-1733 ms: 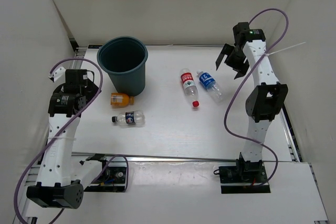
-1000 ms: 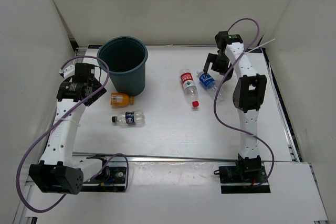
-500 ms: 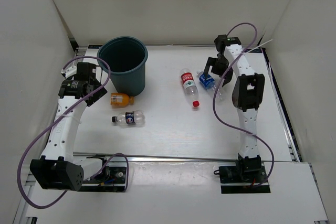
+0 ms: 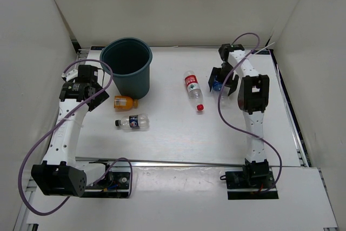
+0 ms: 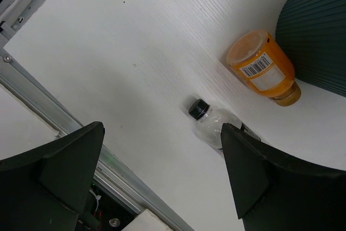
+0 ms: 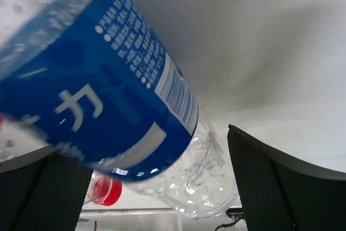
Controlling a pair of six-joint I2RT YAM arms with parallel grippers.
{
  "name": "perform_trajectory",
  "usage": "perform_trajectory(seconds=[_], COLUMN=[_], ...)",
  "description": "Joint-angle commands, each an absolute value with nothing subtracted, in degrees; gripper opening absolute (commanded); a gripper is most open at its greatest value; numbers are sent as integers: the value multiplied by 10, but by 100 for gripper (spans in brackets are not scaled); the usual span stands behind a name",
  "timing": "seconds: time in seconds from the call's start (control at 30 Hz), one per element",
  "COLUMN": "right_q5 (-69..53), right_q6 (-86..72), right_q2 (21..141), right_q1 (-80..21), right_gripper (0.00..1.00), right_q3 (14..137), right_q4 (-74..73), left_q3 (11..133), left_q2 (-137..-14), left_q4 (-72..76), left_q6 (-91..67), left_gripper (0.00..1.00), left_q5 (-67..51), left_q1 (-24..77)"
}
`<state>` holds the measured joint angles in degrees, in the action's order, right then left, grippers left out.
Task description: Put the plastic bottles in the bin
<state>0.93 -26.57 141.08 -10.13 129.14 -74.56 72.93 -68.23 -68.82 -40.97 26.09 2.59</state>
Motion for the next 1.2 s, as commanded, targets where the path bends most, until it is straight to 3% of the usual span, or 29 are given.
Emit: perform_trajectory(seconds=[0.0,0.23,0.37,0.47,0.5,0.53,0.6,0.8,0.87,0.97,1.17], right_q5=[2,13,13,4,-2,-2,-2,-31,-56,-140,-316], right_q6=[-262,-274,-274,-269,-269,-269,-269,-269,-269,-285,-341], right_q2=[1411,1393,1387,1376,1371,1371,1363,1316,1290,1234,1122], right_q1=[-105,-105,-105,-105,-105,-105,-105,-99,-99,-99,-141], right_gripper=[100,98,84,67,55,51,47,47,42,36,36], right_q3=[1267,1241,1241,1241,1241,1241,1241,1290,1314,1325,1260], right_q4=[-744,-732,-732,-732,-732,-732,-732,-727,-716,-663,-492], left_q3=[753,753,753,741,741,736,736,750,755,755,750], left_q2=[-678,-678,-672,-667,-667,-661,-661,-645,-631,-619,-625], left_q4=[-701,-707,-707,-707,-701,-701,-696,-704,-697,-691,-691], left_q6=[-410,-410,-410,-415,-415,-415,-420,-432,-432,-427,-422], left_gripper=[100,100,100,100,100,100,100,100,100,100,100], left_q5=[265,265,259,254,254,248,248,248,248,248,248], left_q1=[23,23,23,23,23,23,23,23,23,23,18])
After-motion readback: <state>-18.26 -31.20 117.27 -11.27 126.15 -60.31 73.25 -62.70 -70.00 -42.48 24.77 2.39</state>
